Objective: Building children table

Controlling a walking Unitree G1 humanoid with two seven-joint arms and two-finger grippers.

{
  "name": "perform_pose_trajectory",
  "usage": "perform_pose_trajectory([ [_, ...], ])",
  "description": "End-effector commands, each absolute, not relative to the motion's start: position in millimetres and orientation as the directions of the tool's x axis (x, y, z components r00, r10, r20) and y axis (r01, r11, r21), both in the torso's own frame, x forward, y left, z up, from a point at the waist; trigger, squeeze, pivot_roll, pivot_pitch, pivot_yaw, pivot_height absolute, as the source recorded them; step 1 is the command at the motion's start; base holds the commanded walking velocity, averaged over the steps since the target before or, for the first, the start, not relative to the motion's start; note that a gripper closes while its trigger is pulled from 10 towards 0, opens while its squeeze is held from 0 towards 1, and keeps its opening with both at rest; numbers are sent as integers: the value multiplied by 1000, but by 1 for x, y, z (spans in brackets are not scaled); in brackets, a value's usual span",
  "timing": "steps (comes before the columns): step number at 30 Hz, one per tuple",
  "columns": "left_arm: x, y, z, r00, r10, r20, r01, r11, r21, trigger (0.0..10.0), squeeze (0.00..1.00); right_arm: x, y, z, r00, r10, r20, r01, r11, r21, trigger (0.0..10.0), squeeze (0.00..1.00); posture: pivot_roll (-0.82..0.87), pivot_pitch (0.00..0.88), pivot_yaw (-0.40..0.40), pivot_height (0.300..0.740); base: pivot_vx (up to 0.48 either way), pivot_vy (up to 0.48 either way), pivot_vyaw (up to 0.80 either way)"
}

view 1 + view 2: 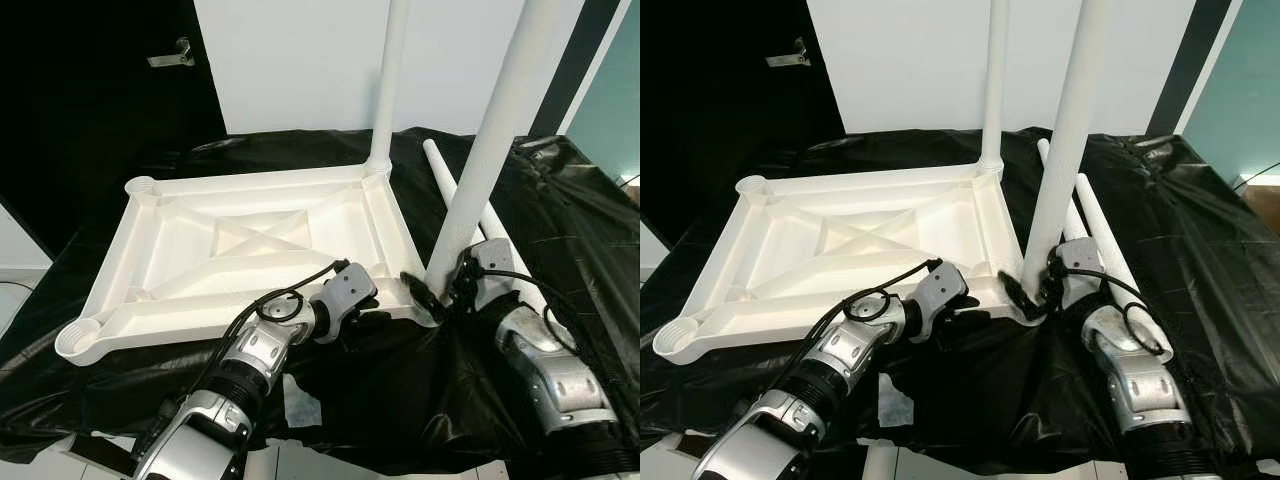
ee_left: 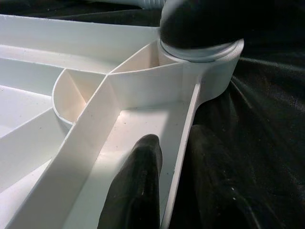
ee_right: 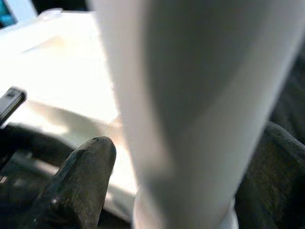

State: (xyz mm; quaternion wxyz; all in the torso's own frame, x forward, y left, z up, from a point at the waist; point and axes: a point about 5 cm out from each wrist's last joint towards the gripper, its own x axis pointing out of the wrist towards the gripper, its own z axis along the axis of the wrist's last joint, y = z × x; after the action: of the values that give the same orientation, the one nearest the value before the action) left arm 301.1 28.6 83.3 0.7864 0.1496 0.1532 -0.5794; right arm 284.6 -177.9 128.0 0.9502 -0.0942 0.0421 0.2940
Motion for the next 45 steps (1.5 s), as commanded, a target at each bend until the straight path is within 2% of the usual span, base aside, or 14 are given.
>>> perform_pose_trajectory([
  [1,270,37,34,141,-819,-556,962,245,-117,10000,0,284,-175,129,786,598,-155,-617,773,-146,10000,0,-84,0,-5,740,0,0,0],
  [2,271,37,34,144,-819,-556,962,248,-117,10000,0,284,-175,129,766,621,-168,-642,753,-143,4824,0,-83,0,-4,740,0,0,0],
  [3,271,37,34,144,-819,-556,962,248,-117,10000,0,284,-175,129,766,621,-168,-642,753,-143,4824,0,-83,0,-4,740,0,0,0],
  [4,271,38,34,146,-818,-556,961,250,-116,10000,0,284,-175,129,750,638,-176,-660,736,-146,0,0,-78,0,-4,740,0,0,0],
  [18,273,39,35,151,-816,-557,961,254,-111,10000,0,281,-179,123,670,684,-288,-737,660,-148,0,0,-79,0,4,740,0,0,0],
  [20,274,39,36,151,-817,-557,961,253,-110,10000,0,282,-174,123,717,655,-237,-693,706,-145,0,0,-79,0,5,740,0,0,0],
  [22,274,40,36,150,-816,-559,962,250,-108,10000,0,290,-166,124,924,378,-61,-383,919,-95,0,0,-80,0,11,740,0,0,0],
  [25,274,40,37,149,-815,-560,963,249,-106,10000,0,276,-155,110,983,179,-45,-181,982,-45,0,0,-79,0,10,740,0,0,0],
  [38,272,41,36,145,-813,-563,963,247,-109,10000,0,268,-153,99,999,7,-36,-10,998,-67,0,0,-68,0,7,740,0,0,0],
  [39,273,41,36,144,-813,-564,963,246,-108,10000,0,269,-151,99,999,12,-32,-14,997,-73,10000,0,-68,0,6,740,0,0,0],
  [41,273,41,36,145,-813,-564,963,246,-108,10000,0,270,-149,100,999,19,-30,-21,997,-77,10000,0,-68,0,6,740,0,0,0],
  [42,274,41,36,146,-813,-564,963,247,-106,10000,0,270,-147,101,999,41,-27,-42,997,-69,10000,71,-70,0,6,740,0,0,0],
  [43,274,41,37,147,-813,-564,963,247,-105,10000,0,271,-145,103,996,87,-19,-88,995,-55,10000,1000,-71,0,6,740,0,0,0],
  [45,275,41,37,147,-812,-565,963,247,-104,10000,0,271,-142,106,983,185,-16,-185,982,-33,10000,1000,-79,0,10,740,0,0,0],
])
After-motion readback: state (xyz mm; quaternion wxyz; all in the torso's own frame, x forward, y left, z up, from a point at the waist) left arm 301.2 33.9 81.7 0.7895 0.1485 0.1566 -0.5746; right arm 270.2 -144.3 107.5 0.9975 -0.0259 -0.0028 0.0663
